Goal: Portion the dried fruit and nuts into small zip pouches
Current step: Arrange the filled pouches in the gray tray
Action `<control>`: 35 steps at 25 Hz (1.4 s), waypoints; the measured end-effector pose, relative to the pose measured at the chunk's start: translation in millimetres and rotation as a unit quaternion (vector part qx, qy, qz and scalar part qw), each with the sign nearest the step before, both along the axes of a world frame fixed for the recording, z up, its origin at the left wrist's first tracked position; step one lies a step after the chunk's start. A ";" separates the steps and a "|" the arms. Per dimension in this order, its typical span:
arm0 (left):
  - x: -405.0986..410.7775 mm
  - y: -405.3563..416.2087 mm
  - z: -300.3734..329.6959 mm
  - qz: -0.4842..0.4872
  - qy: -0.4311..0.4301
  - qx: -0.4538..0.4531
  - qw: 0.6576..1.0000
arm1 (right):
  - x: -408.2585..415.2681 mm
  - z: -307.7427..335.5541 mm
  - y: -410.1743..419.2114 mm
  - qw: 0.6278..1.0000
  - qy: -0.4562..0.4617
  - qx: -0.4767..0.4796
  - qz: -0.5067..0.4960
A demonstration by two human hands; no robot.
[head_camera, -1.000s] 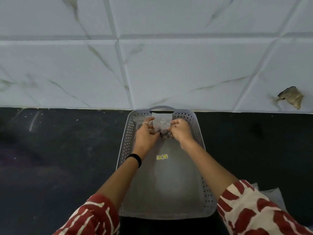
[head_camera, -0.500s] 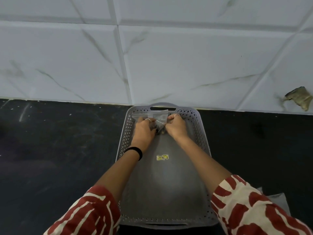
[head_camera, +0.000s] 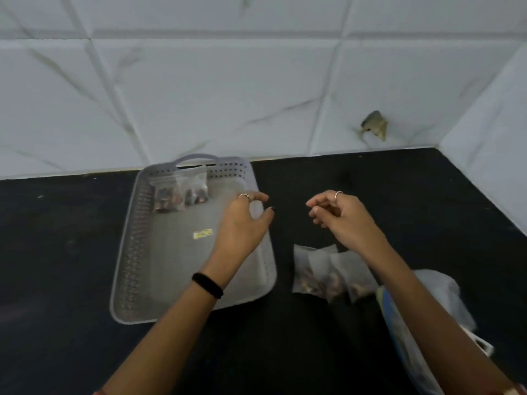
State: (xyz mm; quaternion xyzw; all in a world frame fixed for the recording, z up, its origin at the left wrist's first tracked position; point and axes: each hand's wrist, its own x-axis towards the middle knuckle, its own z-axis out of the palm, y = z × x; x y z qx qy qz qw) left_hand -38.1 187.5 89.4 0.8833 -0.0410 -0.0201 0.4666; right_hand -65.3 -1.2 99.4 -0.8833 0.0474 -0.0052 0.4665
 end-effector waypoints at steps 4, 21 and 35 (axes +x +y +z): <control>-37.2 -69.3 -1.4 -0.100 0.041 0.021 0.994 | -25.4 -15.0 -54.9 0.989 0.099 -0.091 -0.063; -79.3 -147.6 -66.2 0.021 0.276 -0.121 0.953 | -36.5 -40.4 -88.2 0.970 0.206 -0.121 -0.051; -48.3 -54.0 5.2 0.043 0.026 -0.305 0.951 | 4.2 40.0 -15.6 0.979 -0.007 0.202 0.041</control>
